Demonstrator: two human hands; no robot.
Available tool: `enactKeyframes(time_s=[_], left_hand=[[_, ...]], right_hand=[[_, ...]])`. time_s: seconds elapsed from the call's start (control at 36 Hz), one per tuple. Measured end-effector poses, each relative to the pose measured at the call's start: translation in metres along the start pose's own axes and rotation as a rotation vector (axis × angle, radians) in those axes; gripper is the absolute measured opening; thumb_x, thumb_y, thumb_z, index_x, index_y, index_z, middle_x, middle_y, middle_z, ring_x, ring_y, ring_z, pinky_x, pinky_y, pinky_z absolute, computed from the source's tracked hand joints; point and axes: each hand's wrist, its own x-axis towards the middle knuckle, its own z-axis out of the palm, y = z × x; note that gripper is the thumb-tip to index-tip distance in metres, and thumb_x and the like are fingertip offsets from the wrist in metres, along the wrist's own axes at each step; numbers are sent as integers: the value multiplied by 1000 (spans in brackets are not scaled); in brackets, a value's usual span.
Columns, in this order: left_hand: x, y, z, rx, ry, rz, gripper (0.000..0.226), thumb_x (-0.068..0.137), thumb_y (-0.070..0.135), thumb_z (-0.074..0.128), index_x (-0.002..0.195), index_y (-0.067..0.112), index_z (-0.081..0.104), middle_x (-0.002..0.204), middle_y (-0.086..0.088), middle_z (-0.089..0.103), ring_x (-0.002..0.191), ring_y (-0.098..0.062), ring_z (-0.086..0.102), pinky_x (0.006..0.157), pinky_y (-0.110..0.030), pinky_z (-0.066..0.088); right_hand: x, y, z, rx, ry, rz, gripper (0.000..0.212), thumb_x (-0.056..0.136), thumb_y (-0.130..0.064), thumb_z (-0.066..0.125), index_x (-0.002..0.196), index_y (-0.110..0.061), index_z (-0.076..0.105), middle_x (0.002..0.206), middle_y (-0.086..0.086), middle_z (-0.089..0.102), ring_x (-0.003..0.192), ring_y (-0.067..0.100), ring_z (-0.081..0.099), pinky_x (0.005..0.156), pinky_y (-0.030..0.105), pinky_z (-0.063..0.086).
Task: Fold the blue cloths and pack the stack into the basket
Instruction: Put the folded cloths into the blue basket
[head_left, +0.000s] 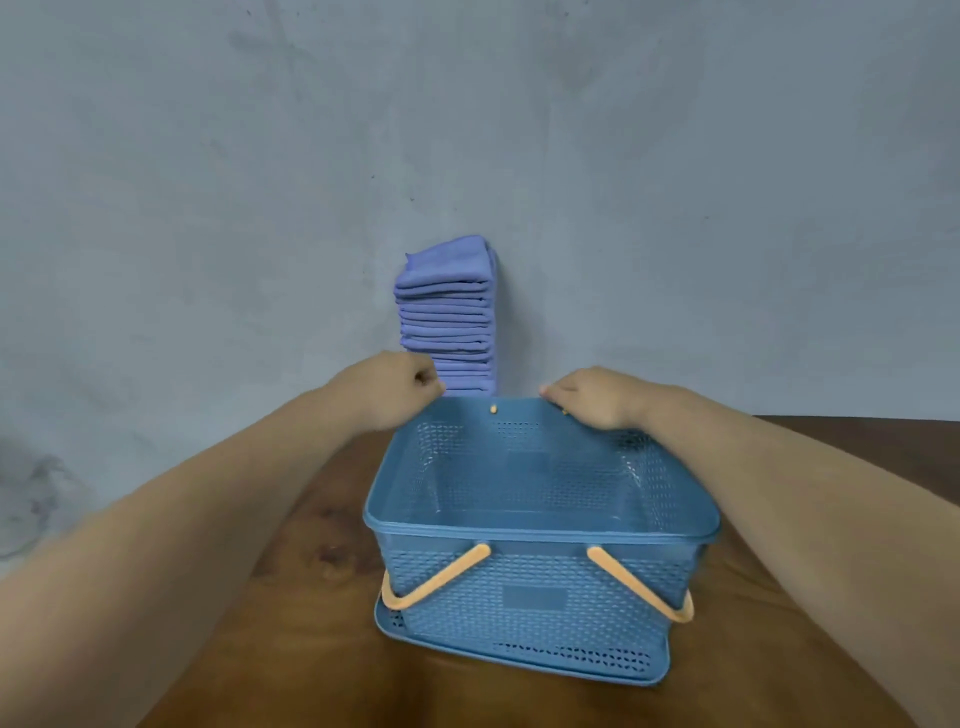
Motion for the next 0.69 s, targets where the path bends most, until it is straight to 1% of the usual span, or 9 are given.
enactKeyframes(time_s=[0.03,0.08,0.17,0.25,0.31,0.36,0.47,0.56,0.69], left_hand=[[4,3,4,-13,-1,19,32,101,55,50,92,28,63,95,7,70,91,-20,66,90,-44,56],[12,12,11,-40,-1,35,34,101,55,48,91,27,63,93,8,70,90,-19,66,89,-45,56],[30,22,22,-67,-8,30,44,103,56,44,87,20,63,86,4,70,85,-22,66,87,-46,55],[53,28,31,-113,-33,9,45,107,54,42,89,22,69,87,10,75,85,-13,68,89,-39,55],[68,38,36,-161,-74,-3,44,108,52,42,90,25,72,87,13,77,84,-8,69,89,-35,53],[79,47,44,-173,-127,5,44,109,52,43,91,26,74,89,10,77,85,-9,69,92,-34,53],[84,48,62,-133,-239,-26,52,110,59,37,86,29,73,105,8,74,101,-15,66,103,-37,46],[80,45,64,-118,-278,-71,58,109,63,31,95,28,75,113,7,73,108,-17,64,105,-40,44],[69,47,57,-66,-309,-22,56,114,48,28,114,13,72,119,-4,73,112,-25,64,109,-47,43]], right_hand=[[-2,0,2,-8,-7,6,59,110,-60,27,116,-24,72,134,6,69,125,29,61,102,36,44],[-5,1,4,-49,29,10,67,108,-65,21,129,-26,71,143,7,65,131,30,59,106,39,45],[-4,3,9,-75,55,-25,66,108,-65,19,117,-27,72,134,8,69,123,33,62,100,40,48],[1,7,10,-67,68,-54,62,108,-66,19,98,-29,67,125,9,71,117,33,64,89,38,46],[5,13,11,-52,64,-56,66,106,-69,19,103,-26,69,125,9,71,116,33,64,86,38,44],[10,18,14,-48,53,-62,71,106,-70,19,117,-24,71,130,9,69,120,33,63,86,38,43],[18,19,17,-71,47,-130,69,107,-68,17,128,-27,70,135,8,68,123,33,62,87,39,43],[20,14,19,-83,44,-128,69,107,-67,17,128,-28,69,135,8,67,123,34,62,85,39,41],[10,5,17,-91,38,-126,70,107,-67,15,118,-28,71,122,5,70,115,32,63,81,38,39]])
